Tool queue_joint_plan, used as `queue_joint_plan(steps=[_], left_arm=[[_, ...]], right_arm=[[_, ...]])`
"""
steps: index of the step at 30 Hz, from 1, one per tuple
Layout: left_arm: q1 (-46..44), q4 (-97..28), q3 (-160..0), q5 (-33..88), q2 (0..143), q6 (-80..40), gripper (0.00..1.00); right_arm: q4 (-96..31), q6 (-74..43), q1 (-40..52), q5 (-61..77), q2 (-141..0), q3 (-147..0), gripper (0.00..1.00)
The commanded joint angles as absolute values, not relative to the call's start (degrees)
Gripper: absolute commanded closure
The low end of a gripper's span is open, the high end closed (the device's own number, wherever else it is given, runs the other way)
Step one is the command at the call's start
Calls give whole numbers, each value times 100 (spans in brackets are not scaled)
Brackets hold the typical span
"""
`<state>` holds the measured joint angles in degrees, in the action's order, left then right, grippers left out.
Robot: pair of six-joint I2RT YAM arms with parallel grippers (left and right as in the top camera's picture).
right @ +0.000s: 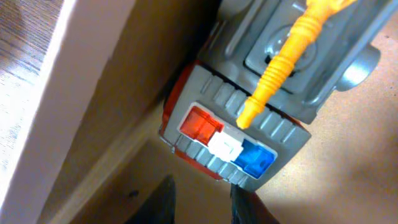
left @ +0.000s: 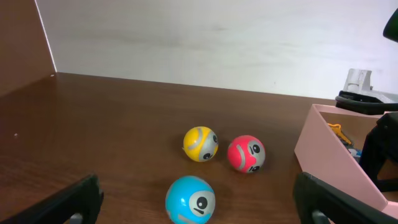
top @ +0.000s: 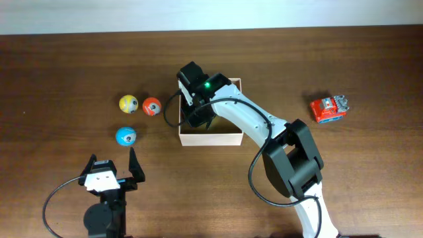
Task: Pack container
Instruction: 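Adjust the fire truck inside the box and release it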
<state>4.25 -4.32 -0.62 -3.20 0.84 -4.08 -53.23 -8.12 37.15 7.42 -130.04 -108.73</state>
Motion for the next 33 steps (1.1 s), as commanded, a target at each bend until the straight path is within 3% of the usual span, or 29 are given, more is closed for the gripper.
queue_joint_plan(steps=[1,19,33], left_arm=[[401,-458,-51,-276,36,-336,1],[401,-458,-51,-276,36,-336,1],[401,-458,-51,-276,36,-336,1]], right_arm=[[-5293,-731,3691,685,-13067,-10853,76],[-5496,-637,3673,687,-12995,-10906,75],[-6388,-624,3675,687,-12816,-11684,70]])
